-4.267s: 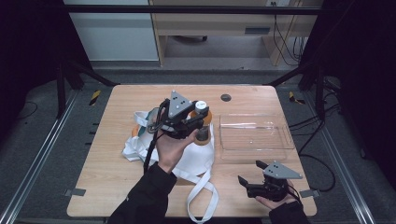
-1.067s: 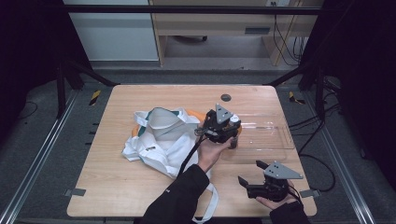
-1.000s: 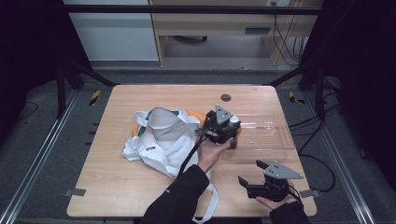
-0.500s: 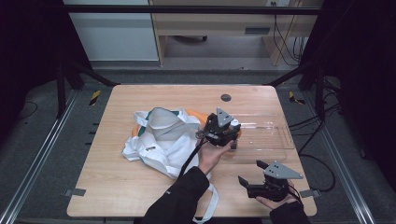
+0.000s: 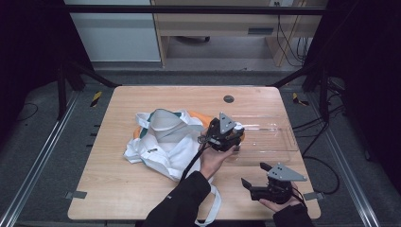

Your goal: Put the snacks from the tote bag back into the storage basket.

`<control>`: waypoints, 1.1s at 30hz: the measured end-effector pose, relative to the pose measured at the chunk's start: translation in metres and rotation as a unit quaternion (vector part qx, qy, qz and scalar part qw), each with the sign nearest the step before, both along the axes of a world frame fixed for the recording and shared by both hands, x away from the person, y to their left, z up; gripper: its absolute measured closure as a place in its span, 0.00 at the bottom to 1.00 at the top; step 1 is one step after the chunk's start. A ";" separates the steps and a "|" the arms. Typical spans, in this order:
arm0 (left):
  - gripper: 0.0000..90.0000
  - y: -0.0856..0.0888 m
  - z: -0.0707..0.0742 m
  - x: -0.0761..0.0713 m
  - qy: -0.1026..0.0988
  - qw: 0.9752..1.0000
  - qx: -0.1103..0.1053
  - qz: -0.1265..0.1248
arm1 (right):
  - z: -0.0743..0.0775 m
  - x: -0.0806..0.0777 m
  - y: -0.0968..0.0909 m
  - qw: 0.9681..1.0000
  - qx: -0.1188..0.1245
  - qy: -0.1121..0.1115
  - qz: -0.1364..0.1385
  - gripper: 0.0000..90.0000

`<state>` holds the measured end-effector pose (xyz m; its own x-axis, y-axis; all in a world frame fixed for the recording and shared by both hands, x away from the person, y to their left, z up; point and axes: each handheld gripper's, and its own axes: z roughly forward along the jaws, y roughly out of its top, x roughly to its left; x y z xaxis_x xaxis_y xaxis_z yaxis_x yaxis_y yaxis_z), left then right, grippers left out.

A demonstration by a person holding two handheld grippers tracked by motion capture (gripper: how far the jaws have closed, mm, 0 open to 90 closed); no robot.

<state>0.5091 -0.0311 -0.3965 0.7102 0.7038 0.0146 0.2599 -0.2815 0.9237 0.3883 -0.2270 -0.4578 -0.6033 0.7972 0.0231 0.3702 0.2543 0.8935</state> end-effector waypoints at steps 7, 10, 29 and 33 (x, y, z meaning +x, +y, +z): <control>0.58 0.007 0.002 -0.003 0.002 1.000 0.013 -0.016 | 0.000 0.000 -0.001 1.000 0.003 0.001 -0.004 0.11; 0.53 0.016 0.007 -0.008 -0.004 1.000 0.015 -0.026 | 0.000 0.001 -0.002 1.000 0.001 0.001 -0.007 0.11; 0.40 0.115 0.016 -0.042 0.015 0.999 0.020 -0.044 | -0.002 0.005 -0.009 0.999 -0.007 0.003 -0.031 0.11; 0.39 0.136 0.013 -0.050 0.013 0.999 0.026 -0.030 | -0.002 0.005 -0.010 0.999 -0.008 0.005 -0.037 0.11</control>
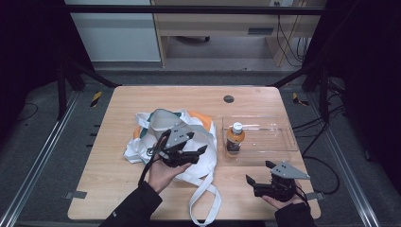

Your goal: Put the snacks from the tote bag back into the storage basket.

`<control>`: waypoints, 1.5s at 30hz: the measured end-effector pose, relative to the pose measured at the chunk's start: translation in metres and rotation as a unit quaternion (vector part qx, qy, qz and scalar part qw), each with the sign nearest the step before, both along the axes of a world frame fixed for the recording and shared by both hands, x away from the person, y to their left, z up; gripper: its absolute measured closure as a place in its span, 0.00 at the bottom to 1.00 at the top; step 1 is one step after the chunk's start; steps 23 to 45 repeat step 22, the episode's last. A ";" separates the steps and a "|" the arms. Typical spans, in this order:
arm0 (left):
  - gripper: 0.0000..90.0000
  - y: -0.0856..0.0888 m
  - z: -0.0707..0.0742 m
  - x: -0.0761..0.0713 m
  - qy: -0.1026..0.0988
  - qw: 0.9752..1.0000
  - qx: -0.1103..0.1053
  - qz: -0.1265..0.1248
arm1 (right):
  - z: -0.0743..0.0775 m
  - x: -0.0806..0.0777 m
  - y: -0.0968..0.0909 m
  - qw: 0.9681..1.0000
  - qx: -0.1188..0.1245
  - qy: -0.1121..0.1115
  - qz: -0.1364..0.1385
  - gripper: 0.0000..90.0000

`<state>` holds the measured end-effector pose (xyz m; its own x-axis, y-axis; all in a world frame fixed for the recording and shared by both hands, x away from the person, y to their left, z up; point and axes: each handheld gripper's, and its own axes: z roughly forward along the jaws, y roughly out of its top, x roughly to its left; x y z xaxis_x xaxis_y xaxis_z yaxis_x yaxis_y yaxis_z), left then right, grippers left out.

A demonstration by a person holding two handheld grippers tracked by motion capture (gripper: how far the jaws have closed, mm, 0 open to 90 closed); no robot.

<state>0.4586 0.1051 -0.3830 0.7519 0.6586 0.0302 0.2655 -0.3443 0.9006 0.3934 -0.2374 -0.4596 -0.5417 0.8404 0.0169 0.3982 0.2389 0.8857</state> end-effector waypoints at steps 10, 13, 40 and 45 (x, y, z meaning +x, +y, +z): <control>0.36 0.047 -0.019 -0.011 0.014 0.999 0.004 0.035 | -0.001 0.002 -0.007 1.000 -0.005 0.000 -0.018 0.12; 0.35 0.071 -0.029 -0.014 0.020 0.998 0.001 0.057 | -0.001 0.003 -0.008 1.000 -0.009 0.003 -0.021 0.12; 0.34 0.119 -0.056 -0.027 0.038 0.994 -0.003 0.103 | -0.003 0.006 -0.009 0.999 -0.018 0.008 -0.029 0.12; 0.34 0.119 -0.056 -0.027 0.038 0.994 -0.003 0.103 | -0.003 0.006 -0.009 0.999 -0.018 0.008 -0.029 0.12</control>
